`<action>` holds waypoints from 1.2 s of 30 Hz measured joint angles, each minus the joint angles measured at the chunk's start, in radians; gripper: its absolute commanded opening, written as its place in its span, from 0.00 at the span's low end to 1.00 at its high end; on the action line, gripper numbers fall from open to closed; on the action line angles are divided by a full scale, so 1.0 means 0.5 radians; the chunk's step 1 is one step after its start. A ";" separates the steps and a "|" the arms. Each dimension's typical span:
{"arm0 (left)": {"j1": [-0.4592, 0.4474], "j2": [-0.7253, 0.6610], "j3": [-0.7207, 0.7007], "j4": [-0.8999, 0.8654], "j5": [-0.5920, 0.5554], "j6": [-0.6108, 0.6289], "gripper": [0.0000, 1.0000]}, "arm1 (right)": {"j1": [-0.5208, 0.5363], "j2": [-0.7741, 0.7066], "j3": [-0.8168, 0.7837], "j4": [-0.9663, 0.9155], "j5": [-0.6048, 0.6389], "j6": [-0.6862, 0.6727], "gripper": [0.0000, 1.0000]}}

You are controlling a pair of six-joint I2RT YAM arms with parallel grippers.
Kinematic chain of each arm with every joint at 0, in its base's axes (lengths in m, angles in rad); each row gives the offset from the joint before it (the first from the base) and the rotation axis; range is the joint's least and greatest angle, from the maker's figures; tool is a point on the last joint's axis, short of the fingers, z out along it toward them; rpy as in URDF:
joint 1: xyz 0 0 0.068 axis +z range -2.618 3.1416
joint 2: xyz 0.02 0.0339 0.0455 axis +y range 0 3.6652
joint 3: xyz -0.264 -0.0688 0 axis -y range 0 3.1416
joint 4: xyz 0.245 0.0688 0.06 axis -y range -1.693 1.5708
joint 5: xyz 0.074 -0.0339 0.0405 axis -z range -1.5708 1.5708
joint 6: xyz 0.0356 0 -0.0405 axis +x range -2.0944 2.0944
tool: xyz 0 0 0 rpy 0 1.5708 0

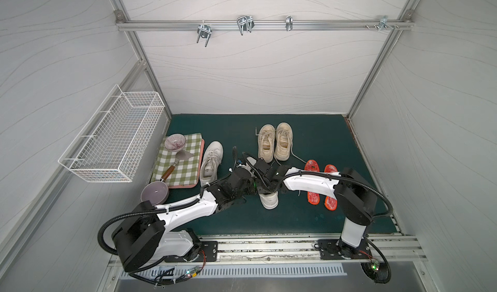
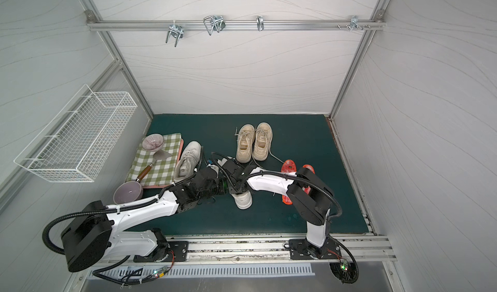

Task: Remove the insole from the shoe

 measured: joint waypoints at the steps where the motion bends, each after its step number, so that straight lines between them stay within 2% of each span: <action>1: 0.000 -0.003 -0.003 0.002 0.001 0.001 0.00 | 0.000 -0.002 -0.004 0.010 -0.003 0.005 0.22; 10: -0.013 -0.021 -0.015 0.014 0.002 -0.012 0.00 | 0.004 -0.199 -0.282 0.405 -0.034 0.007 0.00; 18: -0.040 -0.032 -0.015 -0.008 -0.008 -0.024 0.00 | 0.008 -0.455 -0.608 0.687 -0.069 0.024 0.00; 25: -0.081 -0.040 -0.015 -0.025 0.032 -0.045 0.00 | -0.061 -0.653 -0.832 0.853 -0.262 0.136 0.00; 36: -0.092 -0.055 -0.015 -0.036 0.046 -0.052 0.00 | -0.153 -0.834 -1.015 1.054 -0.515 0.299 0.00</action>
